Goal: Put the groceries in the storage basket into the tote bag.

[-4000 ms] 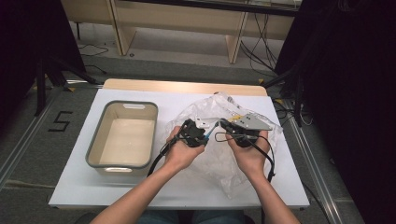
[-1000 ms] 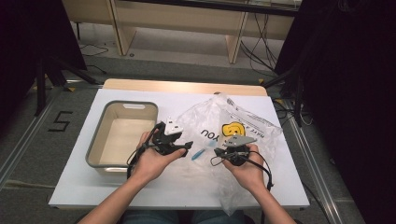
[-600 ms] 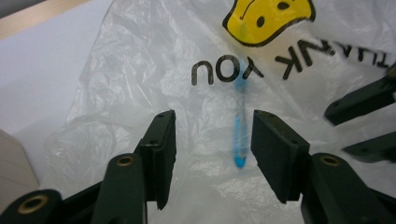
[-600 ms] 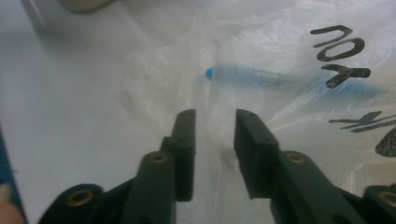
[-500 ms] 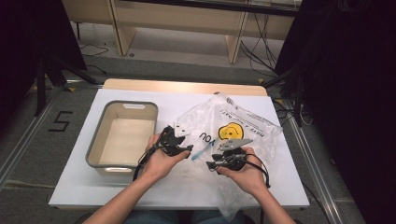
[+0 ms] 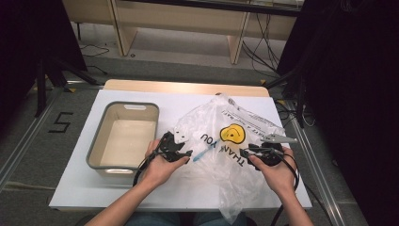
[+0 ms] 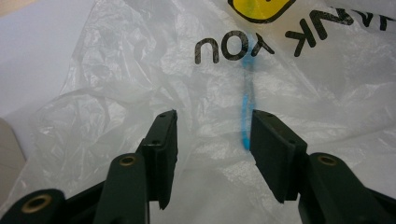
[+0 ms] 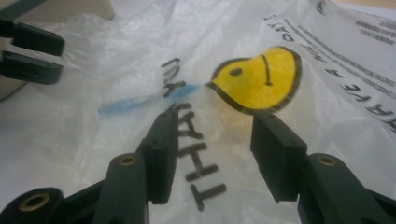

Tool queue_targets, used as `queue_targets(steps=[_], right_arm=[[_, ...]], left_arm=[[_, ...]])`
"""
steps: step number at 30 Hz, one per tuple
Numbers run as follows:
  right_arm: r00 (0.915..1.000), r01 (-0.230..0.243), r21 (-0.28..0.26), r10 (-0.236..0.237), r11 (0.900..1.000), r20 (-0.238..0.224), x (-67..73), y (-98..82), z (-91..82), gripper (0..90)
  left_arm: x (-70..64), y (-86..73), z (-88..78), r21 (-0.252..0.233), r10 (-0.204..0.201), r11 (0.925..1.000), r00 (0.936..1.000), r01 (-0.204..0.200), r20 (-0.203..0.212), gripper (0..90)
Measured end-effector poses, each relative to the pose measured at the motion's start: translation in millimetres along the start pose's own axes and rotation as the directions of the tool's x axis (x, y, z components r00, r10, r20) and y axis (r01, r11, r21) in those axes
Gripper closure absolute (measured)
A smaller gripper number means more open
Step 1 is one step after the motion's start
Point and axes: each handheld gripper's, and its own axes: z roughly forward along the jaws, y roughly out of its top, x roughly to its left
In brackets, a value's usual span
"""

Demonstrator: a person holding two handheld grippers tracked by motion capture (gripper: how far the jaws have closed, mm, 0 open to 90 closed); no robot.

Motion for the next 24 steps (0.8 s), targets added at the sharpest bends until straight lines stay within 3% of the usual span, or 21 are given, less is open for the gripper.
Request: queue_targets(steps=[13,18,24], right_arm=[[0.9968,-0.021,0.028,0.018,0.999,0.078,-9.7,-15.5,-10.6,51.2],[0.9894,-0.05,0.049,0.042,0.998,0.139,-18.5,-24.6,-16.3,50.7],[0.983,-0.067,0.066,0.055,0.996,0.175,-23.2,-29.5,-17.9,49.7]], left_arm=[[-9.4,-10.1,-8.5,-0.008,0.009,0.9999,0.9998,-0.009,0.02,43.4],[-10.5,-15.4,-11.8,-0.006,0.013,0.9999,0.9996,-0.013,0.024,42.8],[-13.9,-19.2,-11.8,-0.009,0.018,0.9998,0.9994,-0.018,0.03,42.1]])
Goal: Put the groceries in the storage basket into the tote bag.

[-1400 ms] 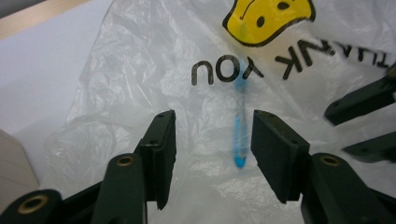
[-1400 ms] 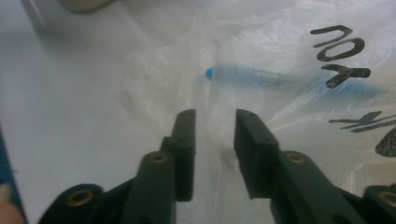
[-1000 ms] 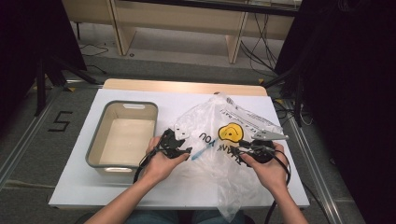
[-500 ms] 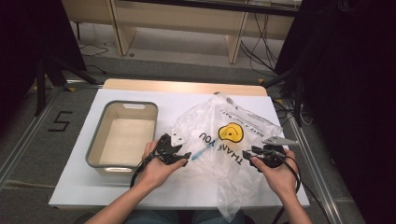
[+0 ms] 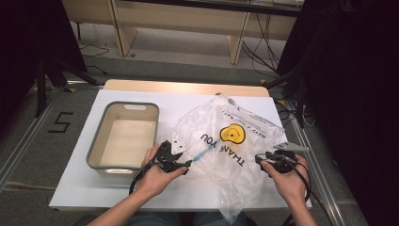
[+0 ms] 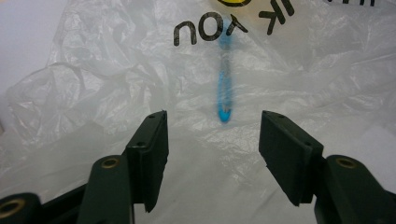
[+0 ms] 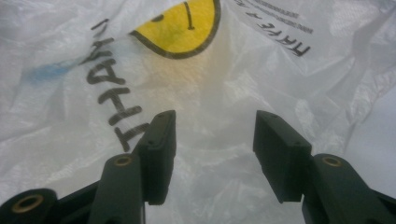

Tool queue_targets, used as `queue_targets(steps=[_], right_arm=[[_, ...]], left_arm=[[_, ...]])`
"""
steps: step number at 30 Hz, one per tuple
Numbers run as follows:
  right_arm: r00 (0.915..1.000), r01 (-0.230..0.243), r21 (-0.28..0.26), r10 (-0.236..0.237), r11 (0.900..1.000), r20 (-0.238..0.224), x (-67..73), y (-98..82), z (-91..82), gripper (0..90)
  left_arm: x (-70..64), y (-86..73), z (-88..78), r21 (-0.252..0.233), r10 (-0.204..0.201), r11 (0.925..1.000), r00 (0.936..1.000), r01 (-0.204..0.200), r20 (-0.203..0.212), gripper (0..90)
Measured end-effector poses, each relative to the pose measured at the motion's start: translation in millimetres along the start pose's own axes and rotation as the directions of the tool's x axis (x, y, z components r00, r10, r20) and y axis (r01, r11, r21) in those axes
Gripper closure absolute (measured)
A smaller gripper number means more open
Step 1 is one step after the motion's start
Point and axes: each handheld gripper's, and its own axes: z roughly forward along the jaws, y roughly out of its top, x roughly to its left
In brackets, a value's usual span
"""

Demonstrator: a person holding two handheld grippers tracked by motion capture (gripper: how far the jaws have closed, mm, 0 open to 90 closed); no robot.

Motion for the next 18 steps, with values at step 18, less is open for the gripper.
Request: queue_targets(steps=[18], right_arm=[[0.9884,-0.127,0.128,0.115,0.984,0.099,-14.6,-12.8,-0.3,45.2]], left_arm=[[-4.1,-4.8,1.6,0.021,0.02,0.9996,0.9997,-0.02,0.011,41.9]])
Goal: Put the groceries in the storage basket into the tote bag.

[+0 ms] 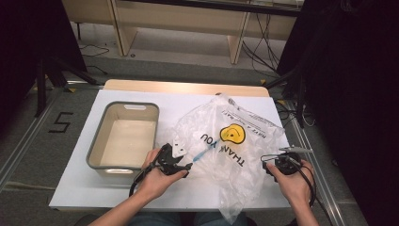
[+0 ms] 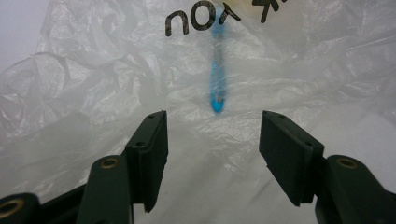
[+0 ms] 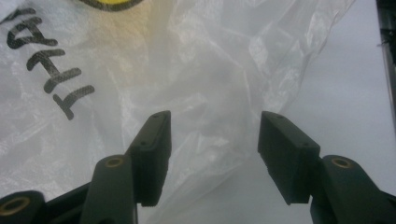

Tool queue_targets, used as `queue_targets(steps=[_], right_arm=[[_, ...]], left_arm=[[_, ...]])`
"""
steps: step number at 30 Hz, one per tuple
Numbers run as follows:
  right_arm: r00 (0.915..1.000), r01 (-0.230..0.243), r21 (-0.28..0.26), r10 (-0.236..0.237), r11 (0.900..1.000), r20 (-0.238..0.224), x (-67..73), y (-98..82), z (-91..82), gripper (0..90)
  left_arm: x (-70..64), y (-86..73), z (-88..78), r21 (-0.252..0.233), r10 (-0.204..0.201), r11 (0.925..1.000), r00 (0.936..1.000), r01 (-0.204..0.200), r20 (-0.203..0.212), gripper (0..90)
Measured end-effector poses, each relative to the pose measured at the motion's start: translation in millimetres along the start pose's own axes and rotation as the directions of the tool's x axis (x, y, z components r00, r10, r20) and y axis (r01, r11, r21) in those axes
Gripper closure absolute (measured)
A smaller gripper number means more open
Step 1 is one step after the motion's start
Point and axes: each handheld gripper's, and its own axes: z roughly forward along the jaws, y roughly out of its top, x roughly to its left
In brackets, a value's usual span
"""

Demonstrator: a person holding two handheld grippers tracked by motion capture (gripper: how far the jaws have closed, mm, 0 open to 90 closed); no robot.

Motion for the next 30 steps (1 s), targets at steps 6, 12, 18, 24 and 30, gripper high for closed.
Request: queue_targets(steps=[6,12,18,24,30], right_arm=[[0.9977,-0.049,0.059,0.051,0.997,-0.045,-0.5,-2.1,5.0,45.5],[0.9938,-0.07,0.104,0.078,0.992,-0.079,2.2,-3.3,8.0,46.0],[0.9927,-0.065,0.156,0.079,0.986,-0.09,4.8,-5.6,11.9,49.5],[0.9963,0.005,0.221,0.014,0.975,-0.084,9.8,-7.4,17.8,62.0],[0.9966,0.059,0.234,-0.044,0.971,-0.07,12.6,-4.2,20.3,80.2]], left_arm=[[-2.3,-0.5,0.9,0.005,0.004,1.0,1.0,-0.004,0.006,41.8],[-3.0,0.2,1.0,0.002,0.005,1.0,0.9999,-0.005,0.009,41.9],[-1.7,-0.2,0.9,0.007,0.005,1.0,1.0,-0.005,0.005,42.0],[-1.6,-0.5,1.6,0.01,0.003,0.9999,1.0,-0.003,0.006,42.0],[-0.7,-0.4,2.2,0.014,0.007,0.9999,0.9999,-0.007,0.01,42.0]])
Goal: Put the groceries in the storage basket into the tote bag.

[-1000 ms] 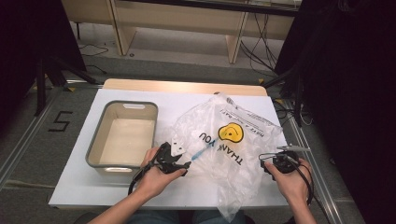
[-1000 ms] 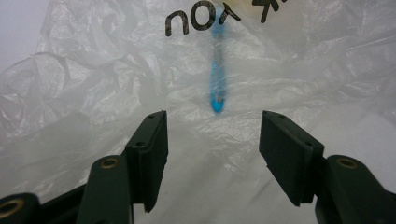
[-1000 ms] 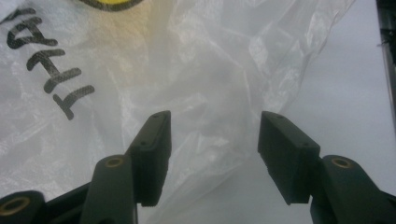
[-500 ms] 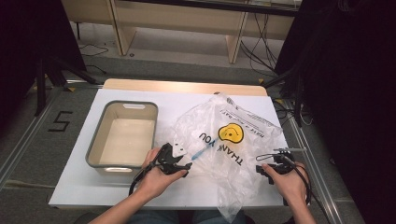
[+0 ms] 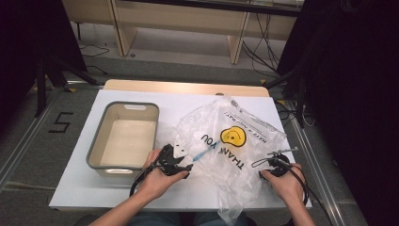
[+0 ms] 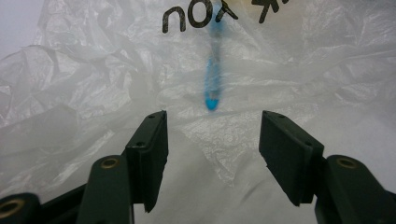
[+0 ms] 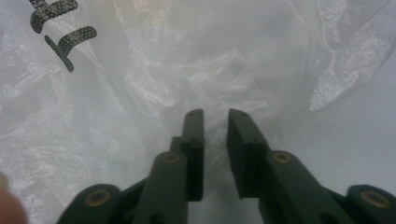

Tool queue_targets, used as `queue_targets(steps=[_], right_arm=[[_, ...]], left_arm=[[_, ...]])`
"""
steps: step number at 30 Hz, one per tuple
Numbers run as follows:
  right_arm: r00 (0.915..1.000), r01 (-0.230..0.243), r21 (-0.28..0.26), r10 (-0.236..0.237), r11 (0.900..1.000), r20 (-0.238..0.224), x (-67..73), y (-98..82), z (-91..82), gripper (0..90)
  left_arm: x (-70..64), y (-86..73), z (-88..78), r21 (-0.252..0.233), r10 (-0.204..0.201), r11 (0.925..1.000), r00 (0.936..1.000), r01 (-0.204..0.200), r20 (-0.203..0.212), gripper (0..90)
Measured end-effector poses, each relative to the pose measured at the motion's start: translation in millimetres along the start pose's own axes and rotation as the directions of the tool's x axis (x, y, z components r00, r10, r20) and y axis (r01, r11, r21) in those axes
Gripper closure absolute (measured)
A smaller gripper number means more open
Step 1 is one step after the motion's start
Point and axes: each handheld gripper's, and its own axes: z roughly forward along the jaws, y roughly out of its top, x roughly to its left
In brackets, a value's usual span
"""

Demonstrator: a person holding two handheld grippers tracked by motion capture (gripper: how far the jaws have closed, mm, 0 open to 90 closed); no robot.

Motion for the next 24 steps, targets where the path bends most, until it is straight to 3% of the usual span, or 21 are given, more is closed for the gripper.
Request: queue_targets(steps=[5,8,17,24], right_arm=[[0.9998,0.017,0.004,-0.016,1.0,-0.009,0.5,1.3,1.3,90.0],[0.9995,0.03,0.002,-0.03,1.0,-0.007,-0.7,3.1,1.5,90.0],[0.995,0.055,-0.09,-0.047,0.994,0.088,-16.8,17.9,-0.6,90.0],[0.9824,0.113,-0.175,-0.083,0.978,0.167,-23.3,36.0,2.2,90.0]], left_arm=[[0.1,0.0,0.0,-0.001,-0.002,1.0,1.0,0.002,-0.002,42.0],[-0.6,0.1,-0.1,-0.002,-0.002,1.0,1.0,0.002,-0.001,42.0],[-0.5,1.9,-0.6,-0.015,-0.005,0.9999,1.0,0.005,-0.007,42.3],[-1.6,5.8,-4.3,-0.035,-0.006,0.9994,0.9999,0.005,-0.01,42.7]])
